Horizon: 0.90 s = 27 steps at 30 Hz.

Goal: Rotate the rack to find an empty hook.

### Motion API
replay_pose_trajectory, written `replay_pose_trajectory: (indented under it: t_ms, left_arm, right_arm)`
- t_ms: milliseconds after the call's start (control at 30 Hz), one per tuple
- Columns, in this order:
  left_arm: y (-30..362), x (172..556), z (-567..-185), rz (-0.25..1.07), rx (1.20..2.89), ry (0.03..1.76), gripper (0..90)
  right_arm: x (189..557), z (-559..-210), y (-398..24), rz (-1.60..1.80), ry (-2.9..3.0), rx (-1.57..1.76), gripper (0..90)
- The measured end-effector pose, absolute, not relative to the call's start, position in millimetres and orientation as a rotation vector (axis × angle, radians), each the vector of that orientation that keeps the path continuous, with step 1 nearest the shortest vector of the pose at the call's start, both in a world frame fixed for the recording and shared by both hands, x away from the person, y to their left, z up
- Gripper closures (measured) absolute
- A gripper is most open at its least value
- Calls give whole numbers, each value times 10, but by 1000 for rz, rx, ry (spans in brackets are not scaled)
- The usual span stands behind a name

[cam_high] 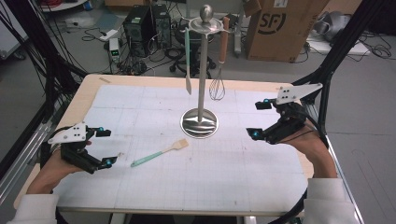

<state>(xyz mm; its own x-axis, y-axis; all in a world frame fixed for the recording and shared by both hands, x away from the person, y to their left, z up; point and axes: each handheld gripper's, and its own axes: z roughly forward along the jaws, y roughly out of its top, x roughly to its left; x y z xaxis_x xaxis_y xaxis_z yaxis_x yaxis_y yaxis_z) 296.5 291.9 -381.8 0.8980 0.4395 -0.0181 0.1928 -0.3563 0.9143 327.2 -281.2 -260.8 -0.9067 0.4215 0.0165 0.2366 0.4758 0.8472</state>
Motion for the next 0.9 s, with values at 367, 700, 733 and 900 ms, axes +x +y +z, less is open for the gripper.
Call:
replay_pose_trajectory:
  t_ms: [367, 700, 733, 900]
  left_arm:
    - [2921, 2957, -3811, 275, 1939, 460, 17]
    - [2922, 2959, -3813, 272, 1939, 459, 17]
    - [2923, 2959, -3813, 272, 1939, 461, 17]
    - [2924, 2956, -3810, 271, 1934, 458, 17]
  right_arm:
    - [3199, -2960, -2843, 1413, 2501, 614, 2]
    - [3118, -3277, -2954, 1461, 2464, 683, 2]
    - [3110, -3302, -2959, 1459, 2466, 686, 2]
    - [3067, -3396, -2971, 1464, 2465, 698, 2]
